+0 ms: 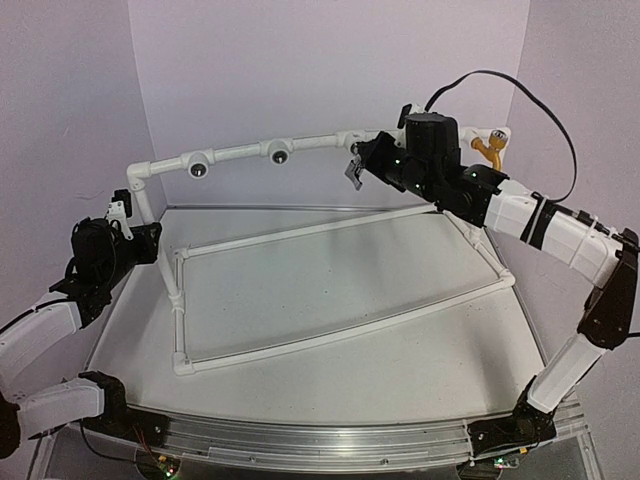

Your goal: Install the water faucets

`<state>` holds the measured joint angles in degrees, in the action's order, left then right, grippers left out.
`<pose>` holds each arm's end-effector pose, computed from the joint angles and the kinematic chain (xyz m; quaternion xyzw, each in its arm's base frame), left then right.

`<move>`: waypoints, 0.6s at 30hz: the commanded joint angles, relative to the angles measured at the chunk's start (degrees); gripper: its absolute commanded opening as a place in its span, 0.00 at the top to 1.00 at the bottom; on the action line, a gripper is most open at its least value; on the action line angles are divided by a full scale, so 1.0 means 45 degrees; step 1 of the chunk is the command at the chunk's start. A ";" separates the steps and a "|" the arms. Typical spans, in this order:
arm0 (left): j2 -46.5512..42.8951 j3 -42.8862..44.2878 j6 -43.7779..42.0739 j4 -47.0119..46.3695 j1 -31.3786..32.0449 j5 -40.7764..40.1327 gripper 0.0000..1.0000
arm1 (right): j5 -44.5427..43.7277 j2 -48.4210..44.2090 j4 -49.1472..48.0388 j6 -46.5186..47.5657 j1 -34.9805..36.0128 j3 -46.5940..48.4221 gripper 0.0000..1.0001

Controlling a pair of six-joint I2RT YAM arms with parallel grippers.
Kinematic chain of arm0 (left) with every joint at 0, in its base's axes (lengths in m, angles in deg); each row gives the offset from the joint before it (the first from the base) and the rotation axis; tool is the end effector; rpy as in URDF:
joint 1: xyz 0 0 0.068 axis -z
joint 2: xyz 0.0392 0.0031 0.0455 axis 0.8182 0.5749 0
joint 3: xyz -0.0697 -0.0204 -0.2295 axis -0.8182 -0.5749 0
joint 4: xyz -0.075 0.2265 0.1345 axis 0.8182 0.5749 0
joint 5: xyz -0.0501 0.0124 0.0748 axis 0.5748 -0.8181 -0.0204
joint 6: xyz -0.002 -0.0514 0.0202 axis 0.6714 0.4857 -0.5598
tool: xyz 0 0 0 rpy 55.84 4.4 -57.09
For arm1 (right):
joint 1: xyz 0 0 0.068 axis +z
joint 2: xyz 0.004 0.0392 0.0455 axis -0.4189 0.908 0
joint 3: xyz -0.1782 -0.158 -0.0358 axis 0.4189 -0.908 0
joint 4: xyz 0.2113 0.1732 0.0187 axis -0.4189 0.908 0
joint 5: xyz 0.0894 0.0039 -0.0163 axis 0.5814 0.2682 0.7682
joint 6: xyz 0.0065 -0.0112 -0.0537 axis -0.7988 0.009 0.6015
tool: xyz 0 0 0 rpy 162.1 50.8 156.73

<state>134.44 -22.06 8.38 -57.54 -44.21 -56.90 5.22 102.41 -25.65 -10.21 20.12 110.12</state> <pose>0.2414 -0.0449 0.2390 -0.0159 0.7666 -0.1216 0.6303 0.2926 0.2777 0.3855 0.0558 0.7424 0.3759 0.5517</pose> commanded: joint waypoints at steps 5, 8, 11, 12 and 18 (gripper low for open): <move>0.0103 0.0024 0.1919 0.1114 0.0298 0.1789 1.00 | 0.1408 -0.1118 0.0455 0.7264 -0.0130 0.0421 0.42; 0.0101 -0.0011 0.1932 0.1108 0.0291 0.1773 1.00 | 0.2485 -0.2015 0.0903 1.2212 -0.0118 -0.0215 0.25; 0.0193 0.0008 0.1941 0.1110 0.0296 0.1823 1.00 | 0.3489 -0.2785 0.1503 1.6368 -0.0108 -0.0576 0.13; 0.0216 0.0015 0.1941 0.1101 0.0298 0.1830 1.00 | 0.3712 -0.2946 0.1764 1.7816 -0.0097 -0.0614 0.10; 0.0304 0.0084 0.1887 0.1105 0.0294 0.1758 1.00 | 0.2358 -0.2666 0.3615 2.5076 0.0579 -0.0279 0.02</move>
<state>134.37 -21.94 8.31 -57.15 -44.21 -56.63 19.69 88.56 -15.60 71.62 20.23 107.67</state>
